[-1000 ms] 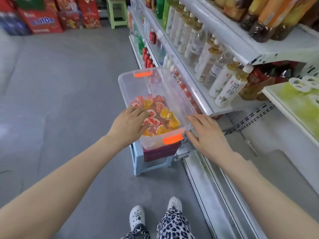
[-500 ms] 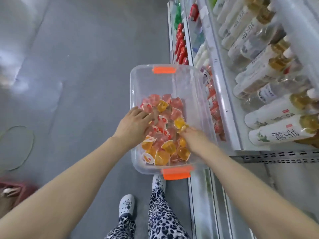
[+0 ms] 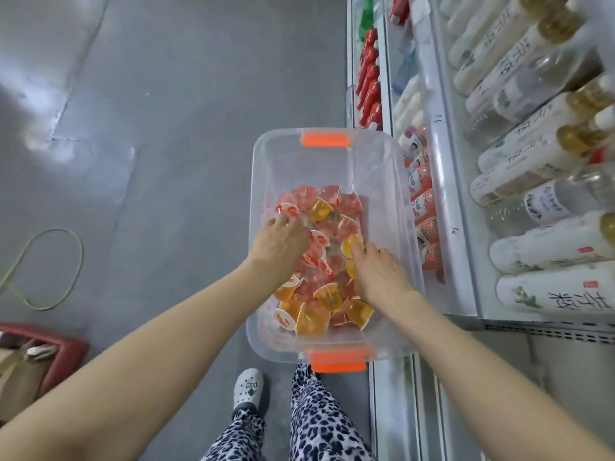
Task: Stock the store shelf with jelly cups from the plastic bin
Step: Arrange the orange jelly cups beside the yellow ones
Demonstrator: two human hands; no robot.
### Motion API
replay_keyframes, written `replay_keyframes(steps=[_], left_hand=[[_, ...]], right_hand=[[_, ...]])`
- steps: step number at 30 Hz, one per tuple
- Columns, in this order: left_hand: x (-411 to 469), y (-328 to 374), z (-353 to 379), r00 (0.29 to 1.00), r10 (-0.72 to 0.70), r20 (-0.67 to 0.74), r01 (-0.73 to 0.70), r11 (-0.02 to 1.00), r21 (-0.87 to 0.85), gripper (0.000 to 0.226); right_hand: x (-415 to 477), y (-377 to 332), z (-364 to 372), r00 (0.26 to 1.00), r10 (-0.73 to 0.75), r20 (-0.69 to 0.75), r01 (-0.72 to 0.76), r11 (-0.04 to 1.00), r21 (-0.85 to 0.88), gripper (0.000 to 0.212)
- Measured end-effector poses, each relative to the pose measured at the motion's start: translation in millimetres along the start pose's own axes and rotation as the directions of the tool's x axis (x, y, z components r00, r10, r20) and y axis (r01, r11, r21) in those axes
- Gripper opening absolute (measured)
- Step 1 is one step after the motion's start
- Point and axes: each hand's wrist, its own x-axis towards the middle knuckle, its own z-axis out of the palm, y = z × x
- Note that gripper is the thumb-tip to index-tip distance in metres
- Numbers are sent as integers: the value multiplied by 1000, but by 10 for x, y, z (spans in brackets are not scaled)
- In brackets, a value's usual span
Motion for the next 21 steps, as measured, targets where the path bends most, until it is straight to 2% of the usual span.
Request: replay_keyframes(steps=[2, 4, 6, 10, 15, 19, 21], left_hand=[[215, 64, 32, 988, -94, 120, 97, 995, -18, 56], [381, 109, 166, 957, -150, 248, 141, 988, 57, 64], [482, 113, 316, 932, -189, 310, 157, 980, 125, 70], [589, 90, 509, 932, -204, 299, 148, 969, 199, 70], [587, 93, 454, 938, -152, 311, 79, 969, 236, 67], [464, 96, 289, 968, -91, 236, 74, 994, 80, 82], [359, 86, 168, 983, -56, 175, 68, 996, -63, 74]], right_hand=[[-5, 29, -47, 1000, -3, -21, 4, 999, 49, 57], [-11, 52, -48, 1000, 8, -25, -6, 997, 72, 58], [-23, 62, -28, 1000, 4, -27, -3, 998, 57, 62], [-17, 87, 6, 999, -2, -37, 3, 999, 33, 60], [-16, 94, 11, 998, 0, -68, 4, 998, 67, 53], [-128, 71, -62, 992, 40, -122, -29, 995, 96, 55], [-258, 53, -133, 985, 73, -153, -54, 991, 126, 54]])
